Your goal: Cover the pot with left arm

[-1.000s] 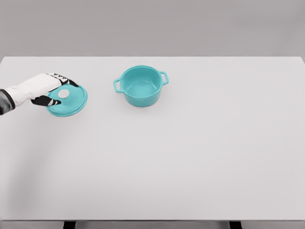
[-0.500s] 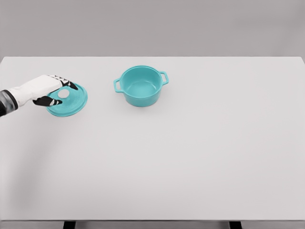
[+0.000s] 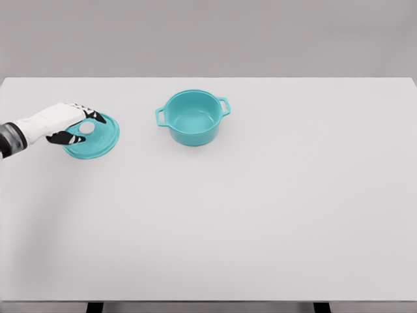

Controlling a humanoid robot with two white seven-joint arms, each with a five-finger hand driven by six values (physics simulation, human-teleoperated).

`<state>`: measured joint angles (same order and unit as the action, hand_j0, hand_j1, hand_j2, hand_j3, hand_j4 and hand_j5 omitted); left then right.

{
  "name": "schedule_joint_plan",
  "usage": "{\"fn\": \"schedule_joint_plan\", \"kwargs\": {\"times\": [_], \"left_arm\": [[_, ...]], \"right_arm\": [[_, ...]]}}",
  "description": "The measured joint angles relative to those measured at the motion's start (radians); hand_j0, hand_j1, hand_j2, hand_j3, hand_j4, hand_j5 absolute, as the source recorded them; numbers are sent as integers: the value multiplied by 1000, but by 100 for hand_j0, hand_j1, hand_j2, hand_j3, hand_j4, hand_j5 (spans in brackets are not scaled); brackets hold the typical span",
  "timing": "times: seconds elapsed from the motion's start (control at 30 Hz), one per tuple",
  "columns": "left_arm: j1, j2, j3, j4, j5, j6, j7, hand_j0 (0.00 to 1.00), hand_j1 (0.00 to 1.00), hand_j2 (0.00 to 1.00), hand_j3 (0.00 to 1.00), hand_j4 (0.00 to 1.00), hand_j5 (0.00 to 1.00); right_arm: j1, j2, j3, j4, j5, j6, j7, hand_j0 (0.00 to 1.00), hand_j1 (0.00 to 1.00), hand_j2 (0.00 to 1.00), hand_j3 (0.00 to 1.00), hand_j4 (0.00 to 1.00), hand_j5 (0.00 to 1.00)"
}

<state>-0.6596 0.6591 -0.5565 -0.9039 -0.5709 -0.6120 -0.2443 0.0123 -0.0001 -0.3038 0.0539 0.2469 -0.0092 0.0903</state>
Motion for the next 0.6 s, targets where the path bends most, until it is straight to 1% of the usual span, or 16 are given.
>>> {"fn": "schedule_joint_plan", "kwargs": {"times": [0.2,0.33,0.47,0.6], "left_arm": [[0,-7,0,10,-5,0,0,63,63,63,63,63,63],[2,-8,0,11,-4,0,1,61,61,61,61,61,61],[0,-8,0,10,-4,0,0,56,56,56,56,56,56],[-2,-8,1,8,-3,0,0,55,55,55,55,55,55]], "right_arm": [[0,0,0,0,0,0,0,100,100,100,100,100,100],[0,0,0,0,0,0,0,100,100,100,100,100,100],[0,0,0,0,0,0,0,100,100,100,100,100,100],[0,0,0,0,0,0,0,100,100,100,100,100,100]]}}
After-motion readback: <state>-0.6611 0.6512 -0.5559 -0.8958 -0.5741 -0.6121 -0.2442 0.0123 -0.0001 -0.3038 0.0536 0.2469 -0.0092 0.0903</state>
